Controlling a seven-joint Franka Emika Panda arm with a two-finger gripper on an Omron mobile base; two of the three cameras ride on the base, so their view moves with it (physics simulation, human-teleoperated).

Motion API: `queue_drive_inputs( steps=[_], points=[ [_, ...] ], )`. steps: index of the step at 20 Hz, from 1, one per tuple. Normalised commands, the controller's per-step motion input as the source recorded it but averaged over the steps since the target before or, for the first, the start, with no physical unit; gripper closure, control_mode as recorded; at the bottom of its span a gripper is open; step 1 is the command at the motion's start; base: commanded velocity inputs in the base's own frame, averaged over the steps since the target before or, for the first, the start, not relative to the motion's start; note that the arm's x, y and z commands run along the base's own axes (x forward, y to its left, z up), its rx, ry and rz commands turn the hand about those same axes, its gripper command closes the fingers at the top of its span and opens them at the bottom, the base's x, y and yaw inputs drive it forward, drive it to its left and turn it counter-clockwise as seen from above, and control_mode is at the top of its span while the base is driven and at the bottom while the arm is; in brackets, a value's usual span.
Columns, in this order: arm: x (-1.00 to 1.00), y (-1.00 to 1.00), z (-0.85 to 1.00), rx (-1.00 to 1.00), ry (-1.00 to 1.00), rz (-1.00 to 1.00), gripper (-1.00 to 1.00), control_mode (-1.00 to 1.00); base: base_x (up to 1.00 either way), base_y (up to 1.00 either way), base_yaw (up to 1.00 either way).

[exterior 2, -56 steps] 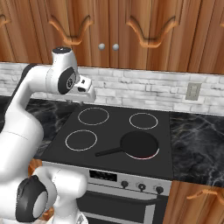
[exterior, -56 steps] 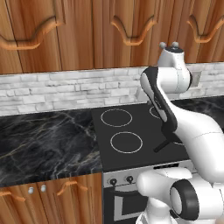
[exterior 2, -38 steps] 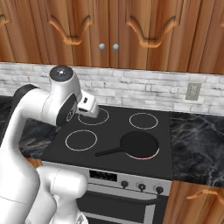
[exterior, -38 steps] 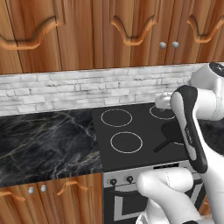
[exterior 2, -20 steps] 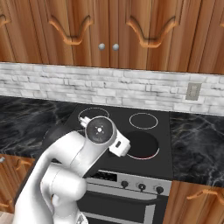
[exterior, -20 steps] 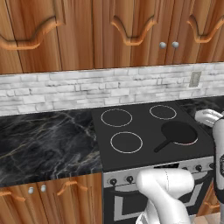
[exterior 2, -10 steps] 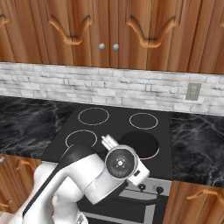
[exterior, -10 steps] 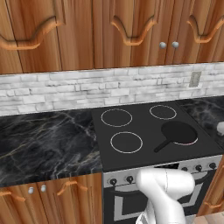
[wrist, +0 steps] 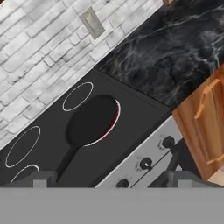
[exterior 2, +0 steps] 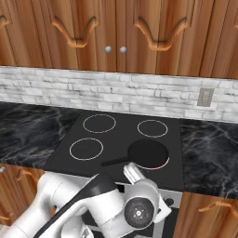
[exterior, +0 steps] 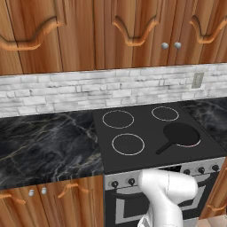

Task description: Turn off the front right burner of the stove.

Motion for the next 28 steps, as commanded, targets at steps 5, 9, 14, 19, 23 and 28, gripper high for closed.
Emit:
queue_drive_inputs(
  steps=[5, 9, 14, 19, 23, 28],
  points=[
    [-0.34, -0.63, -0.34, 0.05, -0.14, -0.01, -1.00, -1.00, 0.00, 0.00, 0.00],
    [-0.27, -0.42, -0.41, 0.06, -0.13, 0.00, -1.00, -1.00, 0.00, 0.00, 0.00],
    [-0.01, -0.41, -0.42, 0.09, -0.09, 0.00, -1.00, -1.00, 0.00, 0.00, 0.00],
    [0.04, -0.07, -0.16, 0.14, -0.08, 0.00, -1.00, -1.00, 0.00, 0.00, 0.00],
    [0.13, 0.00, -0.15, 0.21, -0.03, 0.00, -1.00, -1.00, 0.00, 0.00, 0.00],
    [0.06, -0.06, -0.18, 0.19, -0.11, 0.04, -1.00, -1.00, 0.00, 0.00, 0.00]
  ],
)
